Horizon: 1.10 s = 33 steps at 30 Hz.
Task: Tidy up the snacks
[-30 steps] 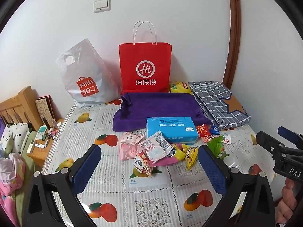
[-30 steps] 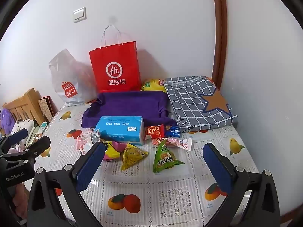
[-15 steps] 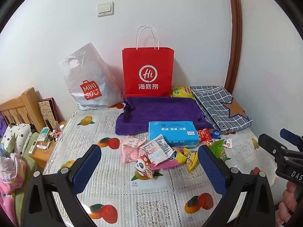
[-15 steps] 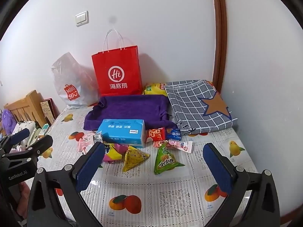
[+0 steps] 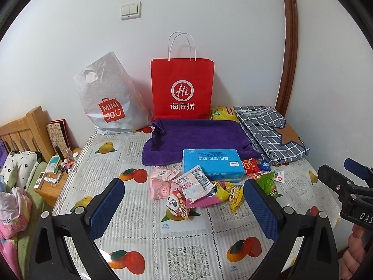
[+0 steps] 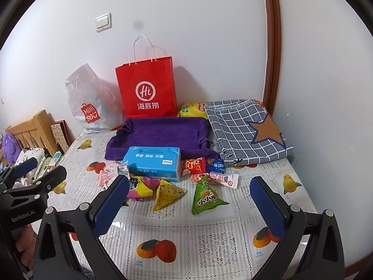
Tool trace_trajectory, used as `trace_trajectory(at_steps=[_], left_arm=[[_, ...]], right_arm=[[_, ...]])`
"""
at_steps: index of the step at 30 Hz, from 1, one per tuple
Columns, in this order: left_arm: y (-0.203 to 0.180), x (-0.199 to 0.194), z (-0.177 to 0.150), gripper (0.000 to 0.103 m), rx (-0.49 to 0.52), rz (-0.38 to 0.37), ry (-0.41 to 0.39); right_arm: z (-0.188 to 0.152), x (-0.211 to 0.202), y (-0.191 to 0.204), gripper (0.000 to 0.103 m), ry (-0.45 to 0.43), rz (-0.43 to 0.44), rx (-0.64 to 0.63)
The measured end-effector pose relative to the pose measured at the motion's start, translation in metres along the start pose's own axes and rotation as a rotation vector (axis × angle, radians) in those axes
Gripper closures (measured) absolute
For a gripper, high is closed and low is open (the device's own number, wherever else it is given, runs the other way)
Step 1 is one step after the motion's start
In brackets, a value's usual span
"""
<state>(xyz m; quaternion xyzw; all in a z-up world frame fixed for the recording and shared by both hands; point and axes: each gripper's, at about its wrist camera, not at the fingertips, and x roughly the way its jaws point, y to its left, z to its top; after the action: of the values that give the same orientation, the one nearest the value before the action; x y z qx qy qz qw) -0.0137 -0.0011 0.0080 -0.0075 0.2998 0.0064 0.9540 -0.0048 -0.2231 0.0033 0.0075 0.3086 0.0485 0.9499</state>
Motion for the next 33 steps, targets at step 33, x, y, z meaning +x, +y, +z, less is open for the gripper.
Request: trace_trajectory(at_steps=[33], left_arm=[[0.0038, -0.0071, -0.0014, 0.0, -0.017, -0.025, -0.003]], right_arm=[[-0.0022, -0.0102, 0.0014, 0.001, -0.027, 0.022, 0.02]])
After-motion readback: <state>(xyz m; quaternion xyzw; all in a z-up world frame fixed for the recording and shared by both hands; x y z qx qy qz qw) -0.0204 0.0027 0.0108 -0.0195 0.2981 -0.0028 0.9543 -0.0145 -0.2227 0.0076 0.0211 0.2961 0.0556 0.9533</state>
